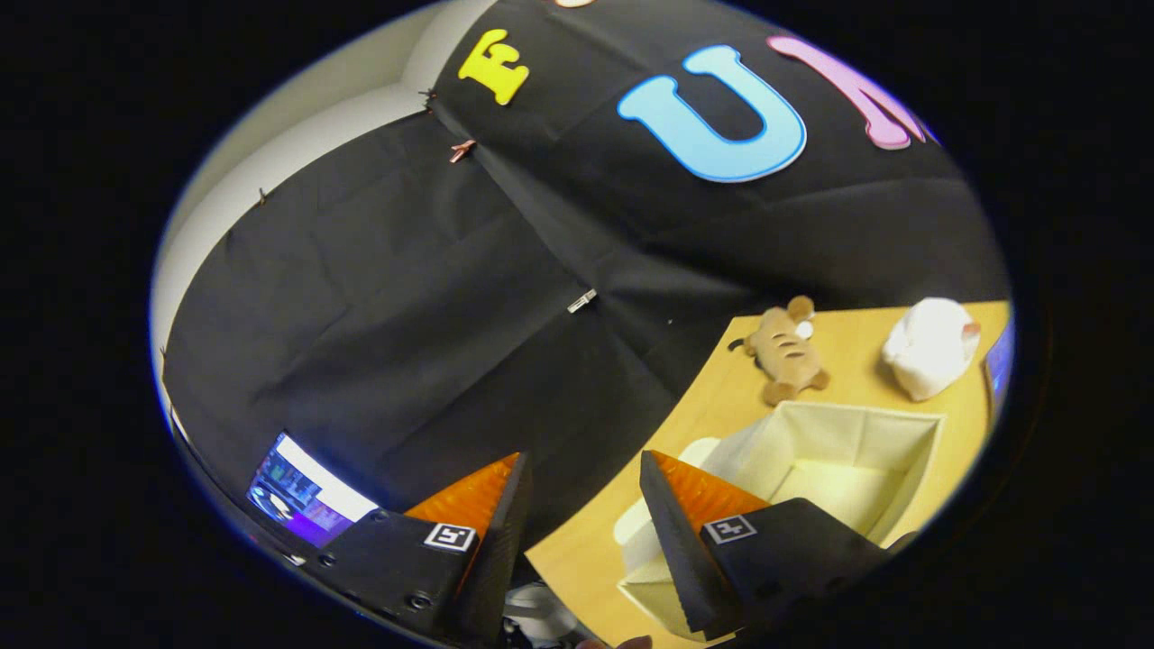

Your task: Open the storage box then place both shoes into the box .Put the left shoe in first, then the right shoe, with the right side of both shoes facing outward in a uniform manner.

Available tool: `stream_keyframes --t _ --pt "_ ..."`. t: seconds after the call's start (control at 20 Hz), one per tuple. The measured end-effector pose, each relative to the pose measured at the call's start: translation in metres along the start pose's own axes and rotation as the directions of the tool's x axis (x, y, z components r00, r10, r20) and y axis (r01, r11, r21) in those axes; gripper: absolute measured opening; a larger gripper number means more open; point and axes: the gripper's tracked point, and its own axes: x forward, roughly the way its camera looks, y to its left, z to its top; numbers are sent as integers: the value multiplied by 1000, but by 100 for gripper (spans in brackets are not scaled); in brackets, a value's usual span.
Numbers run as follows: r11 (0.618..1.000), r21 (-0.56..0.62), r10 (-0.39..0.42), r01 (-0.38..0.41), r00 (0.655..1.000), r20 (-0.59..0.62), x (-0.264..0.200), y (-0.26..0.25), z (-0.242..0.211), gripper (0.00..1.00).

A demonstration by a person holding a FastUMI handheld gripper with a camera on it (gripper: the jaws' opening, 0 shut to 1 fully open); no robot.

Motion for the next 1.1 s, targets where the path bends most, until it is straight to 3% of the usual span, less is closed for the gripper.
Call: stream_keyframes --t 0.3,0.45,0.55,0.65,0.85,1.1 --pt "981 -84 -164 172 982 92 -101 -56 28 77" --pt "958 -103 -259 266 963 77 -151 -86 22 77" --pt "937 -113 -325 330 944 62 -184 -108 16 85" --pt "905 -117 -405 408 913 50 -215 -135 7 89" --pt "803 -179 -578 568 816 -3 -269 -191 -32 89" --pt "730 -229 -679 644 723 -132 -296 -238 -108 89"
